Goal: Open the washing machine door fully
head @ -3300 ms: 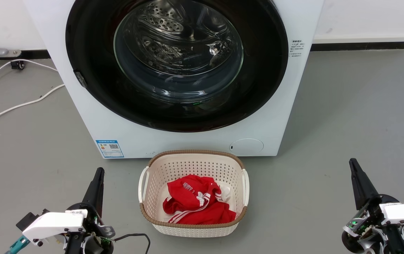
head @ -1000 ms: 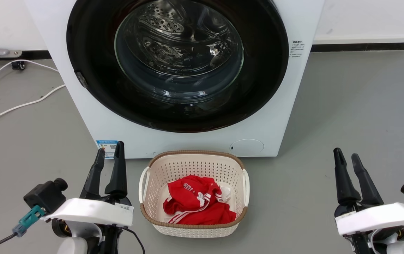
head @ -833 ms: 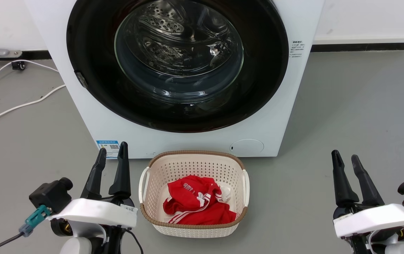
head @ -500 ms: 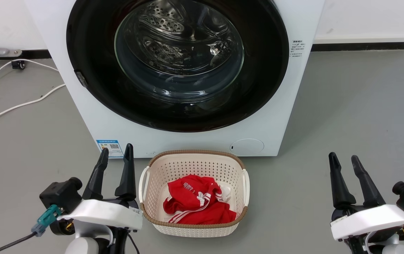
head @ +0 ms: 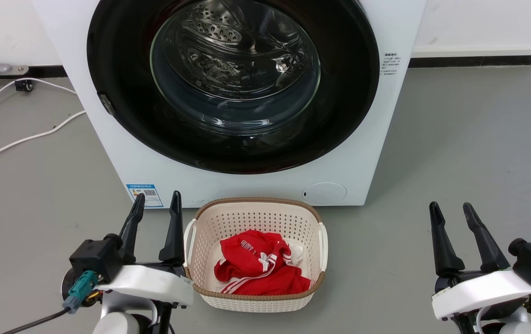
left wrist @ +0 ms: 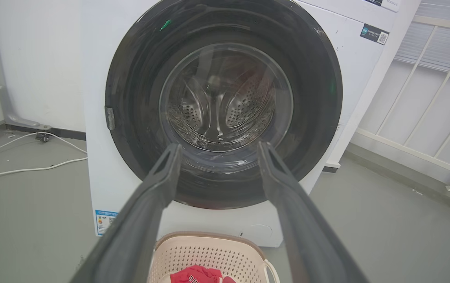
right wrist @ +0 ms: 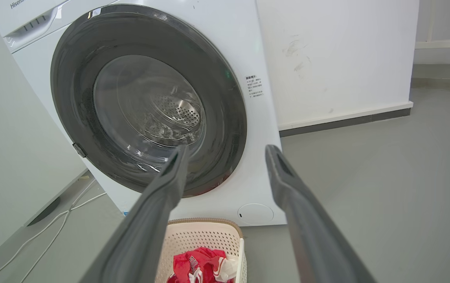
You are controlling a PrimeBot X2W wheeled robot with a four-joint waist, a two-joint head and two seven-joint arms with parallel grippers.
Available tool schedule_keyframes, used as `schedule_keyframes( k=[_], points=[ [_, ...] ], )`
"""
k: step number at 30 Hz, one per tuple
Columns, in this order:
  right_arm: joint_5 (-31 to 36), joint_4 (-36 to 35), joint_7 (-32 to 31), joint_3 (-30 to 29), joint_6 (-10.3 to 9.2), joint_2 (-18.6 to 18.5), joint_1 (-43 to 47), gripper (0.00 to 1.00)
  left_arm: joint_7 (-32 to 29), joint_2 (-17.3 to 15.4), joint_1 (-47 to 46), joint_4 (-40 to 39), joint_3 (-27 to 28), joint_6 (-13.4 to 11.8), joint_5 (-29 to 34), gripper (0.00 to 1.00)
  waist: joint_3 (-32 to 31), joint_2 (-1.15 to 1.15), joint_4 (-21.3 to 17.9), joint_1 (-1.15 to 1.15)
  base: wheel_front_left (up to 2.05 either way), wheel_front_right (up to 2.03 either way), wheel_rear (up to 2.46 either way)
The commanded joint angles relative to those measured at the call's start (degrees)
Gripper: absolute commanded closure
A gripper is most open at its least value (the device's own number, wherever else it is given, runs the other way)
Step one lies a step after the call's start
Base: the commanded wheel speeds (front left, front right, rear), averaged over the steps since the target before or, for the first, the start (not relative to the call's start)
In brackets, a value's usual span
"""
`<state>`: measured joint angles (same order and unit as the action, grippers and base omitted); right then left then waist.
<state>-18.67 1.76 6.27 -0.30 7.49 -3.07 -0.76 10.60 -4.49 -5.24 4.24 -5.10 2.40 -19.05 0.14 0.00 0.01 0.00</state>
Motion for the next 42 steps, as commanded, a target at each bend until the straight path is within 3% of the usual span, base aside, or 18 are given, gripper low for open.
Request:
schedule_keyframes(
  k=[1,17,42],
  points=[
    [1.1,-0.8,0.3,0.0,0.00,0.1,0.1,0.00,0.4,-0.2,-0.8,-0.3,-0.2,-0.4,1.2,0.00,0.0,0.00,0.0,0.00,0.00,0.00,0.00],
    [7.5,-1.4,0.7,-0.1,-0.01,0.2,0.7,0.00,2.4,-0.1,-0.5,0.7,-1.2,-2.0,8.0,0.00,-0.1,0.00,0.1,0.00,0.00,0.00,0.00],
    [15.6,-1.6,1.4,0.3,-0.01,0.3,1.5,0.00,4.7,0.8,-0.1,1.5,-1.6,-2.3,16.4,0.00,-0.2,0.00,0.3,0.00,0.00,0.00,0.00]
  ],
)
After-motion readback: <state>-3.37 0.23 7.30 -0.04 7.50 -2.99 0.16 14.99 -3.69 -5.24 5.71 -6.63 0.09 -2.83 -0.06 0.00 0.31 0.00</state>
